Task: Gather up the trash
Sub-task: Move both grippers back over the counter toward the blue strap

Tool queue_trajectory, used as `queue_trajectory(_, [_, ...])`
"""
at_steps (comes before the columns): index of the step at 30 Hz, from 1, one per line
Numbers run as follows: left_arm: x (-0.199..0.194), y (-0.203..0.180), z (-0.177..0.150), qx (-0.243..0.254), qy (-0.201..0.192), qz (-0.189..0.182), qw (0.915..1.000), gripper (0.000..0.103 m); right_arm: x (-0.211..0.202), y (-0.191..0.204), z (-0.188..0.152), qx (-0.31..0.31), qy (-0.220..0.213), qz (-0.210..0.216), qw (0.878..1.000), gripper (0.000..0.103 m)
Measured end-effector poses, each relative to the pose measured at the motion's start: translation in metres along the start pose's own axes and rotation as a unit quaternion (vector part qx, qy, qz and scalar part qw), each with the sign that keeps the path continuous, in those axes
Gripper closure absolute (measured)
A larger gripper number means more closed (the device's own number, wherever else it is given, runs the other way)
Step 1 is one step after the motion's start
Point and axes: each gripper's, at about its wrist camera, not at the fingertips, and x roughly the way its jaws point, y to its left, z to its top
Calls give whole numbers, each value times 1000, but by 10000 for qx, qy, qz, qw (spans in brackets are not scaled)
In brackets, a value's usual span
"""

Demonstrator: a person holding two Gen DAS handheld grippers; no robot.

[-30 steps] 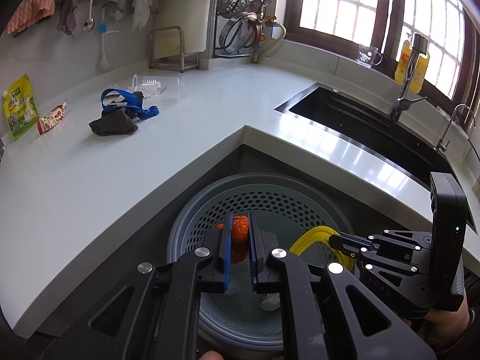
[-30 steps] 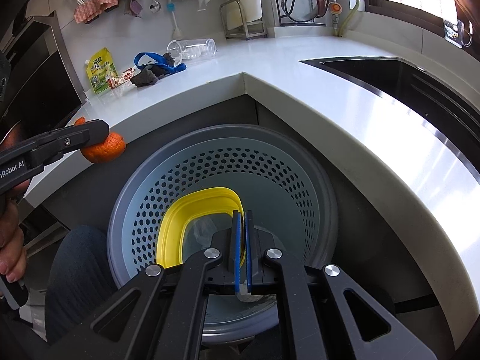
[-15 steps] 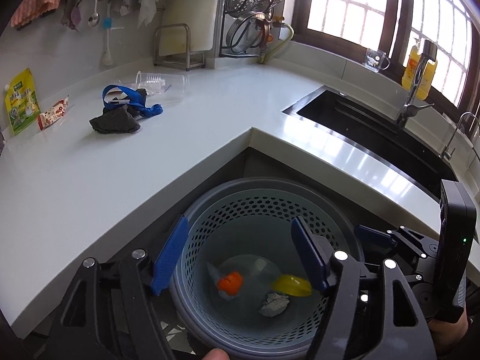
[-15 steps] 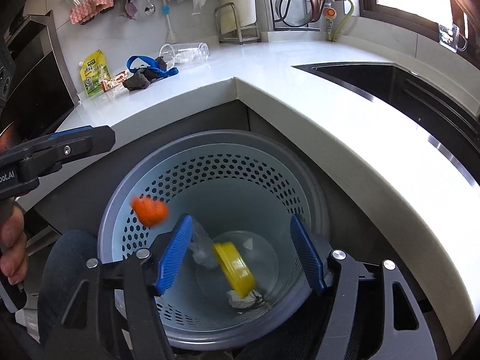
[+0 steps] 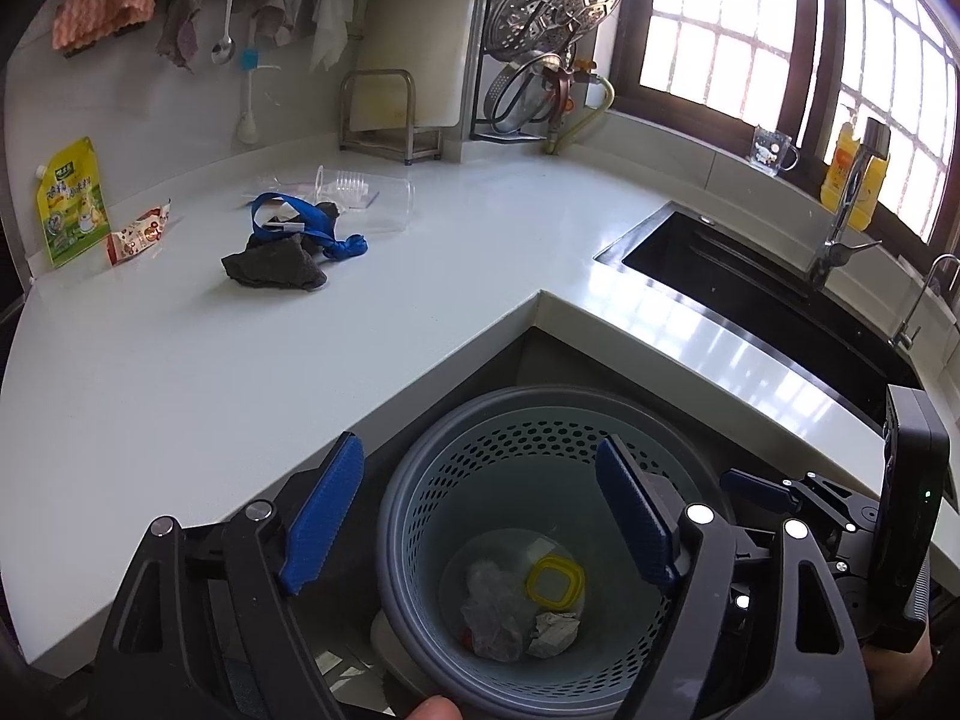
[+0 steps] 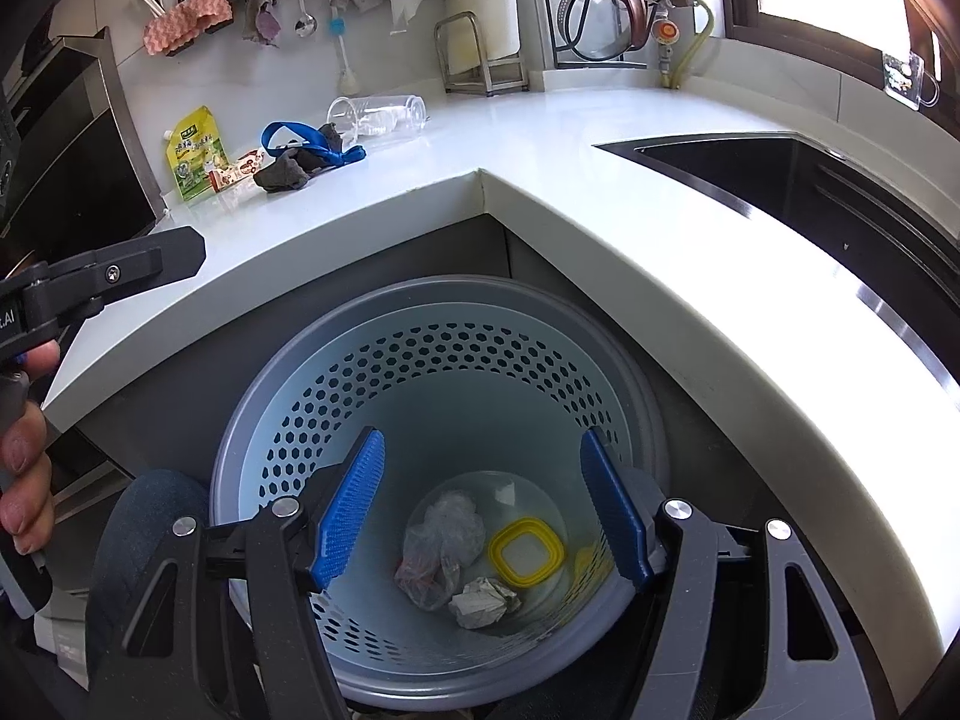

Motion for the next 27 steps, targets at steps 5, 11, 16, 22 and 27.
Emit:
queue_trajectory(5, [-6,16,3,-139,-74,115,9998,24,-1,7,10,-107,-83,51,9999,38])
queue_trajectory(11, [-11,34,5,-256,-103,257,9993,24,0,14,24,-167,-200,127,9996,38])
queue_trajectory(16, [-14,46,7,-354,-153,298,9988,22,-2,21,34,-235,-294,167,9992,38])
queue_trajectory(22, [-19,55,11,-426,-223,294,9984,21,-4,28,45,-289,-393,211,9986,37])
queue_trajectory(27, [-23,65,16,-467,-296,389,9977,16,-1,37,56,-384,-444,249,9980,36])
